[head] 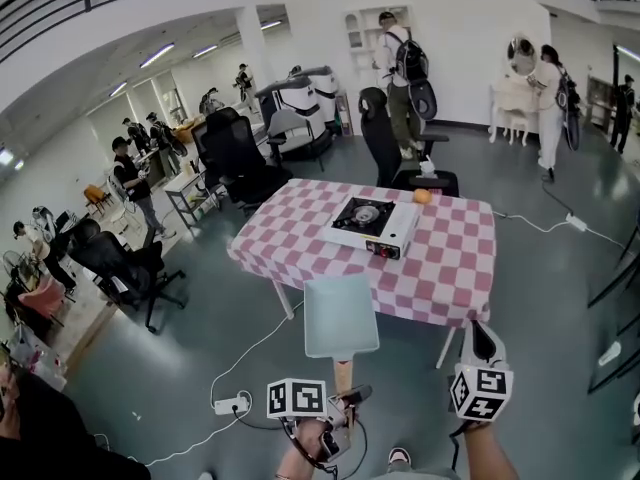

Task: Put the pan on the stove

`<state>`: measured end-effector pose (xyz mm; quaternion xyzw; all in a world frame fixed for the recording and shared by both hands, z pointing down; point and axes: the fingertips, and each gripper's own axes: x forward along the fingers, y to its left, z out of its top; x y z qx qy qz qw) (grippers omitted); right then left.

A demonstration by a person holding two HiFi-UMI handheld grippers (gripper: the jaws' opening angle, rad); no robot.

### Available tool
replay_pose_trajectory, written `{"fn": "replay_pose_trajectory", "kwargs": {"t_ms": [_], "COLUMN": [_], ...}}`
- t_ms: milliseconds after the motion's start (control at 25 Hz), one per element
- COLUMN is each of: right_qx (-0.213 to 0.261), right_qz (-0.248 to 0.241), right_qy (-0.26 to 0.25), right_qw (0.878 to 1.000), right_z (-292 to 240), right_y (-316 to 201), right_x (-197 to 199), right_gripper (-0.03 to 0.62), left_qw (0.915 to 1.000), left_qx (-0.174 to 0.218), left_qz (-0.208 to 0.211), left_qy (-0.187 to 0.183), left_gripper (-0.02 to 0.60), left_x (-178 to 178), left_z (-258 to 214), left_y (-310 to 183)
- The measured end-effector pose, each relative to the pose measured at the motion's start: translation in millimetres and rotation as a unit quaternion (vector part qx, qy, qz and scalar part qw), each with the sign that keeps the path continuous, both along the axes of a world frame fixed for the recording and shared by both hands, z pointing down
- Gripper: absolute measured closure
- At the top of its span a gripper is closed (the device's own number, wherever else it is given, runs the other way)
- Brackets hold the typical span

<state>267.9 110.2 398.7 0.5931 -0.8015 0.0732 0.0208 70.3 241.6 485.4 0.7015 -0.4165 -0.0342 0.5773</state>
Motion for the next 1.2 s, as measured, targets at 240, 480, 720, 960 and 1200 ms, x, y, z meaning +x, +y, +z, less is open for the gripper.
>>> {"fn": "replay_pose_trajectory", "kwargs": {"t_ms": [240,480,720,960,1200], "right_qx": [-0.004,-0.015,-0.030,-0.025,-0.016], "right_qz": [-0.003,0.001,0.002,0.023,0.043], "right_qy": [0.004,0.004,0.012,0.017,0.025], "right_qw": [1.000,1.000,0.999,0.999,0.999], "right_z": [5.6,17.7,34.4,33.3,14.3], "right_y": [-54.3,-89.3,-121.5,-168.3,-220.7], "right_x": [2.3,-0.6,-16.9,-36.3,-74.0], "right_gripper": [0.585,0.585,0.585,0.585,0.585], "left_qw": [1.0000,1.0000,0.9999,0.9999,0.9992], "left_qx": [0.006,-0.001,-0.011,0.001,0.005], "left_qz": [-0.004,-0.009,-0.005,0.011,0.039], "left_qy": [-0.006,-0.003,-0.008,-0.003,-0.002], "left_gripper": [0.558,0.558,0.558,0.558,0.558], "left_x": [-6.5,-14.9,-32.0,-60.2,-102.4], "left_z": [2.2,9.5,20.0,18.5,9.0], "left_y": [-52.9,-88.3,-121.7,-180.4,-239.0]}}
